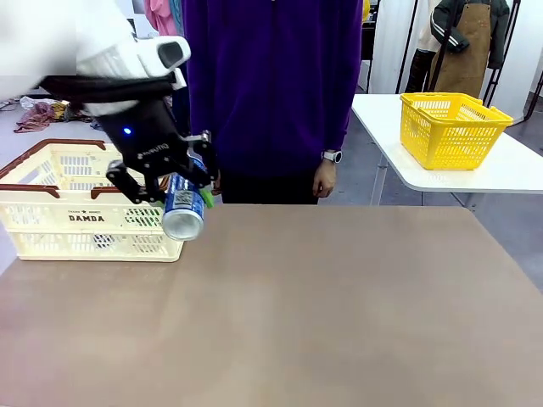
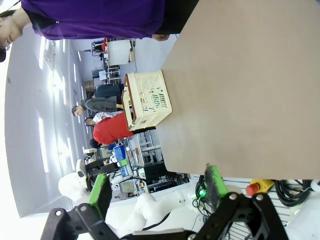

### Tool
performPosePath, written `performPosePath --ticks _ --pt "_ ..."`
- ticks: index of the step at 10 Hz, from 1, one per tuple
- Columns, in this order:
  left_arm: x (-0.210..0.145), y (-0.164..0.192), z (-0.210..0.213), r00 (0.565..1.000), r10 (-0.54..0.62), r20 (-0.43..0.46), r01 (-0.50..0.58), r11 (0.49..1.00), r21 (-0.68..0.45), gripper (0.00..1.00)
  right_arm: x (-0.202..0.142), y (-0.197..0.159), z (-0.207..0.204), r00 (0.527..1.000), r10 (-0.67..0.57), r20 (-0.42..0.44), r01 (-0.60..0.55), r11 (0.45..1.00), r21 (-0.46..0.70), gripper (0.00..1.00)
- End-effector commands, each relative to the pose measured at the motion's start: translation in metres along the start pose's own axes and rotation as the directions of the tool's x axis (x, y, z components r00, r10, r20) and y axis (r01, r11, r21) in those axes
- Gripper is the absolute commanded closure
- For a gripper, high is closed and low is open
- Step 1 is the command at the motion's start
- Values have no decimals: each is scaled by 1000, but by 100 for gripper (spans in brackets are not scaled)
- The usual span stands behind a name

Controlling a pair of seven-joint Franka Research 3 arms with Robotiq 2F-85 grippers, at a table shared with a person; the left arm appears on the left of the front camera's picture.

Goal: Place the drinks into the Shopping basket.
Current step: Pick up one drink and place it into the Shopping basket.

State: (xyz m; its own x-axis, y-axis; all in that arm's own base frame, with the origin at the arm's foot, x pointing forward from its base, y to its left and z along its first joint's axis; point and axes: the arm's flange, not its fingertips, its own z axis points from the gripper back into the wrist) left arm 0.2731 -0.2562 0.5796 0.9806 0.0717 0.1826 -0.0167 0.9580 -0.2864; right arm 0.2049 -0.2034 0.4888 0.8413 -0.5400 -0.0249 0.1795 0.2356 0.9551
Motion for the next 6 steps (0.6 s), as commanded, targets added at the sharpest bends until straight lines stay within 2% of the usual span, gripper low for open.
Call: performPosePath --ticks 1,5,6 --pt "6 -17 -14 1000 -8 6 8 1000 6 100 2 5 1 1000 -7 6 7 1000 25 0" --pt "3 -16 -25 1000 -19 -6 19 999 30 100 2 5 1 1000 -7 6 7 1000 25 0" --pt "29 2 -11 997 17 77 -18 1000 19 100 2 5 1 1000 -7 6 7 1000 25 0"
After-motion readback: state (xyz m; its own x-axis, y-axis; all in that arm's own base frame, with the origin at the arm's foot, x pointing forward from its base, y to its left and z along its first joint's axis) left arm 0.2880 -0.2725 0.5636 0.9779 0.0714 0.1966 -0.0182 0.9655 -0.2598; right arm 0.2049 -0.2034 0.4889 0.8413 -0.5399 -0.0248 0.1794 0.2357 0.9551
